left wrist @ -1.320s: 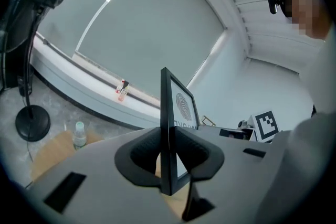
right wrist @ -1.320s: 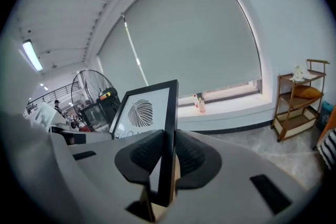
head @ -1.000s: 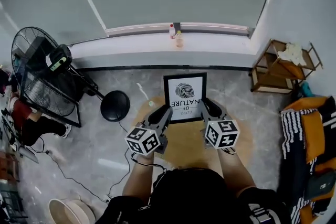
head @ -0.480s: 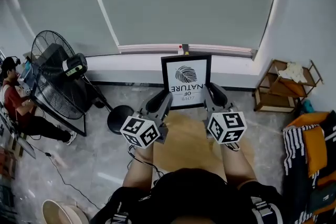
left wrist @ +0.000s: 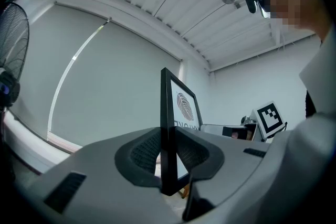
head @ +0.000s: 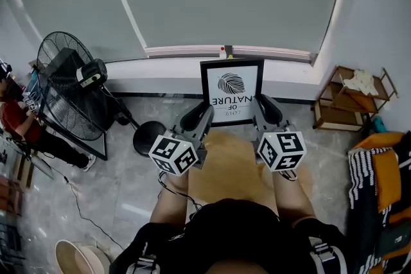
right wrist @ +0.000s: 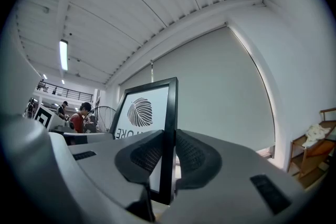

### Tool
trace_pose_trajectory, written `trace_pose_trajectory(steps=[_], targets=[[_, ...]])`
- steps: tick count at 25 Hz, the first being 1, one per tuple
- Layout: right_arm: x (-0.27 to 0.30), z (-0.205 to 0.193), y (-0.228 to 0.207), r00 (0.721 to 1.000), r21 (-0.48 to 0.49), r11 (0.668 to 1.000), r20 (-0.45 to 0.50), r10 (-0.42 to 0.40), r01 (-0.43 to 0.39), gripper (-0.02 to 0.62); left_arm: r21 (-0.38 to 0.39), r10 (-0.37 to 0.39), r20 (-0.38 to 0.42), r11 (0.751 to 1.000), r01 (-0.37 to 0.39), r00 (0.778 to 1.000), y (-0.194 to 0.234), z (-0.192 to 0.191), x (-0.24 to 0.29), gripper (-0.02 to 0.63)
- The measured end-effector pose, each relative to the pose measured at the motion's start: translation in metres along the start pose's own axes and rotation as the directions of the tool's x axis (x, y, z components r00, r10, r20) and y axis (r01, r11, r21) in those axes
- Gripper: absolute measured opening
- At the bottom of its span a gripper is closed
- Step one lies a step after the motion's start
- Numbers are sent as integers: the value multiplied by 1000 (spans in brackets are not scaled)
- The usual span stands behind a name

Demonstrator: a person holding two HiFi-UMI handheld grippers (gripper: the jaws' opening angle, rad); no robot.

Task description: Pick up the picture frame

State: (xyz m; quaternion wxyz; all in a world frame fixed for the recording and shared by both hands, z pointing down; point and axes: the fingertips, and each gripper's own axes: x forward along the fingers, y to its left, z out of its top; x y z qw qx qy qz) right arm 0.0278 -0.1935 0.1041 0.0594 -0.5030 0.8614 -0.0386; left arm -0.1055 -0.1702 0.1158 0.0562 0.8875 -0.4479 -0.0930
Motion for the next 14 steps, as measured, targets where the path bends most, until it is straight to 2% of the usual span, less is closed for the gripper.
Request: trace_pose_trajectory(steps=[14], targets=[[0, 0, -4, 1000, -2, 1000, -15, 13, -13, 86, 12, 25, -33, 1000, -25, 999, -1, -4, 4, 98]])
